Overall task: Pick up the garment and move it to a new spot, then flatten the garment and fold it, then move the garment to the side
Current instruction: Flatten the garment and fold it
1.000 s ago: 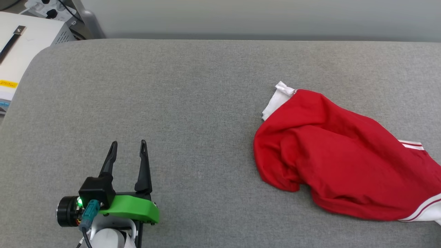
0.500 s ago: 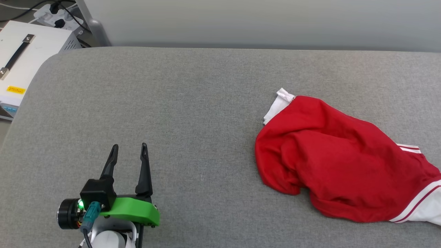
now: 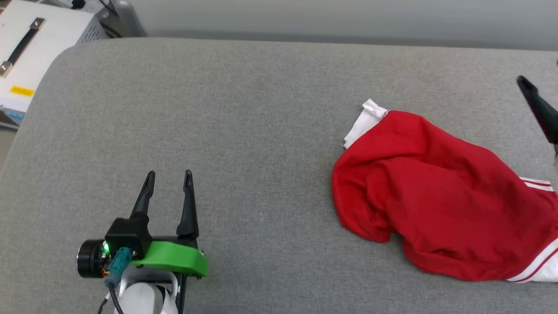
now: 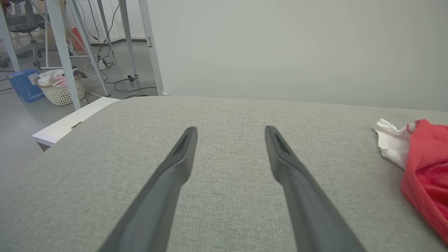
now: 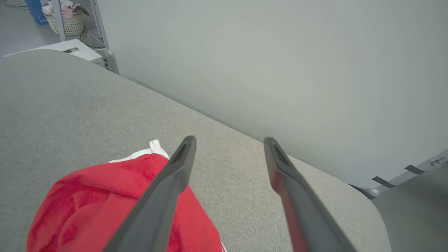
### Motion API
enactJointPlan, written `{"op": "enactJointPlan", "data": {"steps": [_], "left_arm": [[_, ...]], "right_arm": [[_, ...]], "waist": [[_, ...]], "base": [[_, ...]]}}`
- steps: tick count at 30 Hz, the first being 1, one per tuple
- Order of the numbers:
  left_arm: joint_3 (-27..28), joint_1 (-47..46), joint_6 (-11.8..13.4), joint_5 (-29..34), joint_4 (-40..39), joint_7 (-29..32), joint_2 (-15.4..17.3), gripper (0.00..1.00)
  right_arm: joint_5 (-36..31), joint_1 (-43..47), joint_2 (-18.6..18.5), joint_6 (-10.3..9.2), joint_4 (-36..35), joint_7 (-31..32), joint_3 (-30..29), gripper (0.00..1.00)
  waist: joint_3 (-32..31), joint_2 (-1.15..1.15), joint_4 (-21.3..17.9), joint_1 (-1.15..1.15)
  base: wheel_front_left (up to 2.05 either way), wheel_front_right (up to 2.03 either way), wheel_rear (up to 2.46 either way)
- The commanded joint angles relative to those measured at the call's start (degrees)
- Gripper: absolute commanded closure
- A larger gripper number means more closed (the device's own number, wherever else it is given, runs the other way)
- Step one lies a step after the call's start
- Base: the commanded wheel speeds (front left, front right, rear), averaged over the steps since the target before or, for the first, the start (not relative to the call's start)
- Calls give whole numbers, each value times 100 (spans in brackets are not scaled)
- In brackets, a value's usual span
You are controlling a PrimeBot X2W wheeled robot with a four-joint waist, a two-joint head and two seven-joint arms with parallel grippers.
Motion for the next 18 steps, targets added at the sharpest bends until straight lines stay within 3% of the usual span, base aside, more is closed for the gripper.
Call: {"op": "enactJointPlan", "data": {"steps": [1, 11, 18], "left_arm": [[-37, -146, 53, -19, -37, -33, -21, 0], [-275, -600, 139, -190, -219, -33, -21, 0], [-444, -898, 237, -348, -346, -33, -21, 0]], "right_arm": [[46, -309, -89, -4, 34, 213, 246, 0], [677, -2270, -258, -4, 1135, 2468, 2498, 0], [771, -3131, 6, -4, 2021, 2865, 3468, 0]], "waist": [[202, 0, 135, 0], [872, 0, 494, 0], [1304, 0, 732, 0]], "base": [[0, 0, 0], [0, 0, 0], [0, 0, 0]]}}
